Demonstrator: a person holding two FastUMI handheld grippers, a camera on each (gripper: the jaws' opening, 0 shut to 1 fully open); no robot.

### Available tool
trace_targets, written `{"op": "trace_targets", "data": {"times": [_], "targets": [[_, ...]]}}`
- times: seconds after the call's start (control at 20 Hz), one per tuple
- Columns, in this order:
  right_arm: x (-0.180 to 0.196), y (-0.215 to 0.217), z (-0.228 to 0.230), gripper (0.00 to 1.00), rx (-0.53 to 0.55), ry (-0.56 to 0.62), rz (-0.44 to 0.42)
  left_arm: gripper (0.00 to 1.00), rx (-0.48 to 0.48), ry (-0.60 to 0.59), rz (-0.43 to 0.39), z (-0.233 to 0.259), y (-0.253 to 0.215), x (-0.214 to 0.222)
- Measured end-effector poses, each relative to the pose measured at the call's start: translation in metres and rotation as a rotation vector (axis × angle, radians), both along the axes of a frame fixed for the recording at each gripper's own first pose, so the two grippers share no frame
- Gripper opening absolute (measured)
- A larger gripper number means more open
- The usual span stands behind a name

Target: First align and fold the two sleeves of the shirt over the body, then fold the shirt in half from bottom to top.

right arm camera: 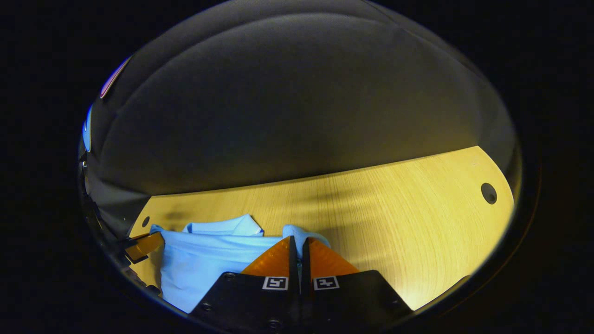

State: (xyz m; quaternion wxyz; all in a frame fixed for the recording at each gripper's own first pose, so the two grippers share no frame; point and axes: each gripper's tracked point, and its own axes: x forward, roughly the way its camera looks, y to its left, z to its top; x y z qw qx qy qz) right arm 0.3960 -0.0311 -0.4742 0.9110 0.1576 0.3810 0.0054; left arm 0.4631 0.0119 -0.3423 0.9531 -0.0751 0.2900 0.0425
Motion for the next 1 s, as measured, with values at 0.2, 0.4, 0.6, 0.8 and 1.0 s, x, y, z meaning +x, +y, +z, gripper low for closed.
{"op": "trace_targets", "data": {"times": [0.2, 0.4, 0.6, 0.8, 1.0], "targets": [[0.002, -0.006, -0.002, 0.21, -0.014, 0.005, -0.041, 0.07, -0.008, 0.033, -0.014, -0.008, -0.001, -0.005], [0.003, -0.013, -0.001, 0.39, -0.045, 0.010, -0.060, 0.48, 0.031, 0.046, 0.005, -0.012, 0.007, -0.009], [0.000, -0.012, 0.005, 0.88, -0.056, 0.005, -0.047, 0.85, 0.034, -0.007, 0.016, 0.009, 0.003, -0.006], [-0.005, -0.011, 0.044, 0.96, -0.067, -0.074, -0.046, 0.95, 0.032, -0.101, 0.003, 0.054, -0.003, -0.011], [-0.031, -0.010, 0.101, 0.96, -0.080, -0.175, -0.033, 0.95, 0.069, -0.228, -0.041, 0.121, -0.011, -0.040]]}}
